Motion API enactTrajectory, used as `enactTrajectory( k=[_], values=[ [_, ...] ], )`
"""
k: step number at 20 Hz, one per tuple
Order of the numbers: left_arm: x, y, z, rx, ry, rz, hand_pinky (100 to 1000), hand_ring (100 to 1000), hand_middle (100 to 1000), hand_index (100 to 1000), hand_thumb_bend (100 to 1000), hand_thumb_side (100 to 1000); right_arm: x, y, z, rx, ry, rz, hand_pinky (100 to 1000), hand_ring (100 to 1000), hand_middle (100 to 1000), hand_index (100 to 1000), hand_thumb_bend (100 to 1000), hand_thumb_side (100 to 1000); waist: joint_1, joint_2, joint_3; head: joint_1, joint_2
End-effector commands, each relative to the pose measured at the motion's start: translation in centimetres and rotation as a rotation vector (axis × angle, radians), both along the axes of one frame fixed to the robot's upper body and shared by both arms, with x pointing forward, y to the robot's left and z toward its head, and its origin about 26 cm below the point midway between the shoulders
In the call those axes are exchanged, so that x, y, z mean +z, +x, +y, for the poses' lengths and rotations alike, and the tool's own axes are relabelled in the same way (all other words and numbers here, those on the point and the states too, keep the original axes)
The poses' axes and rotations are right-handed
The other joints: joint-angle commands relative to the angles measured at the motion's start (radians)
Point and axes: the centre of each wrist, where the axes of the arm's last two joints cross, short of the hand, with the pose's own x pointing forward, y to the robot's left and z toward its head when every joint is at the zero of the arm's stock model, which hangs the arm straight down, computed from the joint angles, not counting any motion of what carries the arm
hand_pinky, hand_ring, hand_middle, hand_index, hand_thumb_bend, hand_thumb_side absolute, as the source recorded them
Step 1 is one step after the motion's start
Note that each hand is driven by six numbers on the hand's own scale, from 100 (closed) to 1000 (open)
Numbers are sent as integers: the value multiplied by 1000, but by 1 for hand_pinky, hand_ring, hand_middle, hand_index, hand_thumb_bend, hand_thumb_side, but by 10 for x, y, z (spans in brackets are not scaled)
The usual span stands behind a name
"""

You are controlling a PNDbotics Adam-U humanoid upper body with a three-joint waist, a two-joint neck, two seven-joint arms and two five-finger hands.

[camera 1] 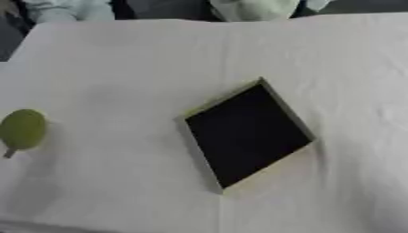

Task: Pick up objects on the table and place them in the box.

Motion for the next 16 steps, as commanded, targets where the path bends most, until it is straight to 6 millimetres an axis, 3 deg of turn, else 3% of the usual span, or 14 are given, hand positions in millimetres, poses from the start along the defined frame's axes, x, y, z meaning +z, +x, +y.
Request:
enactTrajectory(
  k=[1, 4, 9, 16],
  values=[
    [30, -3, 10, 22, 125, 47, 998, 1000, 939, 981, 634, 662, 9, -5, 0, -6, -33, -32, 724, 812, 686, 881, 100, 564, 1, -16, -1, -1, -13],
    [30, -3, 10, 38, 158, 92, 971, 1000, 903, 981, 608, 591, 9, -5, 0, -7, -35, -30, 724, 813, 686, 881, 100, 563, 0, -16, -1, -1, -10],
    [23, 0, 11, 34, 135, 144, 917, 997, 808, 970, 567, 627, 8, -5, 0, -5, -37, -28, 724, 813, 686, 881, 100, 563, 1, -16, -3, 0, -8],
    [25, 8, 9, 26, 165, 223, 923, 979, 786, 965, 625, 602, 8, -5, 1, 2, -42, -24, 724, 813, 685, 881, 100, 563, 3, -17, -9, 7, -8]
  ],
)
